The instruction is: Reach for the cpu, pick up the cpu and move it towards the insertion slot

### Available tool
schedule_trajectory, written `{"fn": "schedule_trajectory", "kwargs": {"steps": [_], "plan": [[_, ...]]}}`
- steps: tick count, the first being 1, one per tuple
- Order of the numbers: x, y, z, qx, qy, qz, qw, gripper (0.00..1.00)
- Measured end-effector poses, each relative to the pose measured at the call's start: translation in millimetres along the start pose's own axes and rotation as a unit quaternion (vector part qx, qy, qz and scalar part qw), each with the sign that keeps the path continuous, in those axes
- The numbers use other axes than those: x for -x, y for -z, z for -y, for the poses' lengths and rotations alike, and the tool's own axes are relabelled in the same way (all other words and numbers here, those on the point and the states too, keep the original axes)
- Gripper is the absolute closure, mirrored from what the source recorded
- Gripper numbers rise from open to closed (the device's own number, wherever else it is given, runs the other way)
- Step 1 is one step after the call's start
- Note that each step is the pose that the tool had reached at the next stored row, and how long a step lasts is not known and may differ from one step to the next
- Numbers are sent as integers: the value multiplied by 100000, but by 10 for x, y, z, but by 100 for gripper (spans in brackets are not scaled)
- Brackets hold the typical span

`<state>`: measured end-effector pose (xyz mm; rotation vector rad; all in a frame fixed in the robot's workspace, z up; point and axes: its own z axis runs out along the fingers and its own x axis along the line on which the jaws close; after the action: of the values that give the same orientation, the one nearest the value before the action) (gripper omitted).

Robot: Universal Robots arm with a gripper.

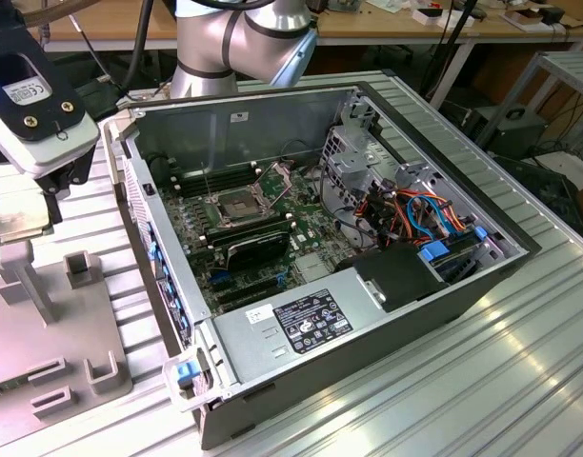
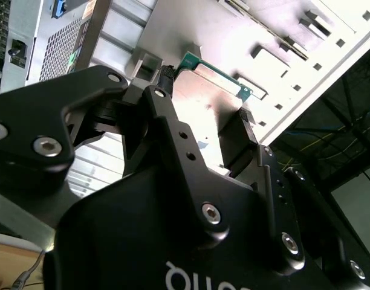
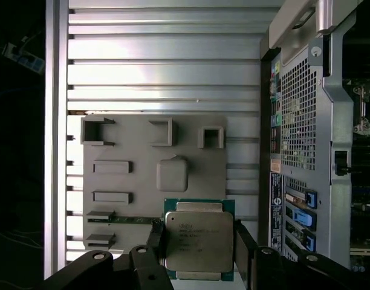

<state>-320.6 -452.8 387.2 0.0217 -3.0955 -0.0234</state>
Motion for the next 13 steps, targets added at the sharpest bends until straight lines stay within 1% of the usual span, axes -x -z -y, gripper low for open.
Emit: {"fn": "schedule_trajectory", "kwargs": {"steps": [13], "plan": [[66,3,1,-2,-6,0,100000,45]]}}
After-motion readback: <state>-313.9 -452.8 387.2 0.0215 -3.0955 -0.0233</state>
